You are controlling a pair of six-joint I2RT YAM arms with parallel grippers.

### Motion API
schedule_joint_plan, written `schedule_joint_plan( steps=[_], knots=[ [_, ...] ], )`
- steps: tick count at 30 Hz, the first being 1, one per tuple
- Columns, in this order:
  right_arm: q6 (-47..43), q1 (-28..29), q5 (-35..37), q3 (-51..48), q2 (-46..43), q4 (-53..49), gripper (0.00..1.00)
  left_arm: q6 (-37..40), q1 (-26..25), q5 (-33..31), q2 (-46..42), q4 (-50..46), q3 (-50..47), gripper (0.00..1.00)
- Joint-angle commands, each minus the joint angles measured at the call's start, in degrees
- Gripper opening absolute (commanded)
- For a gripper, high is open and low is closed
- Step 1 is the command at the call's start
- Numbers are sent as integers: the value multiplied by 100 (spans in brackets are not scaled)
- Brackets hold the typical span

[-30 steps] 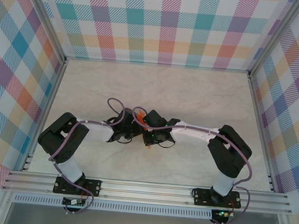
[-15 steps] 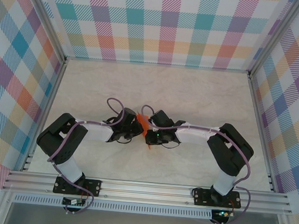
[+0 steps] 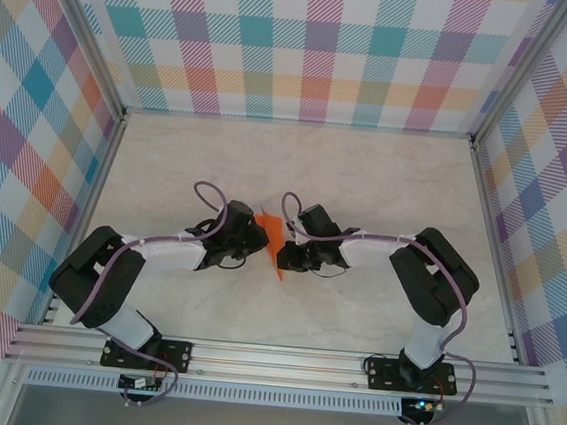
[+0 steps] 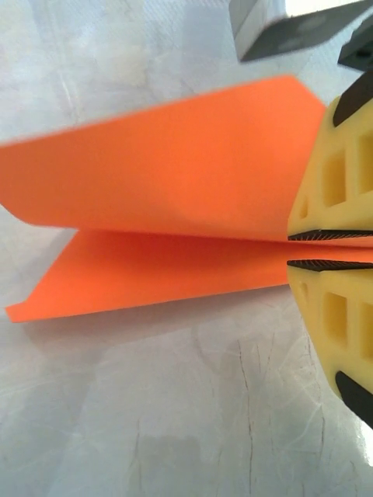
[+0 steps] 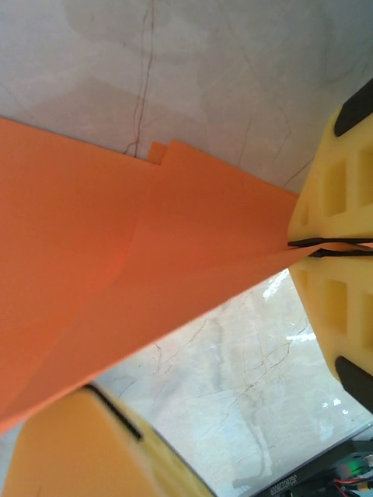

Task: Fold a paper plane with a square sheet of paper (pick it up from the middle)
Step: Fold the wing for the fifth time at the center of the table.

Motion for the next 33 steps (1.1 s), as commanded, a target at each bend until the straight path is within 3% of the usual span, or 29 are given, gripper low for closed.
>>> schedule_joint_plan(
  steps=[1,15,25,33],
  knots=[
    [44,-33,-332,25,197,94,12,164,-18,-175,-206,-139,-134,19],
    [41,-167,-770,276,625,-150,12,364,-18,605,-184,1179,-411,21],
    [-22,-172,-839,401,794,-303,14,487,-17,923,318,1199,-96,21],
    [-36,-185,-834,409,777,-347,15,491,-10,570,502,805,61,19]
  ],
)
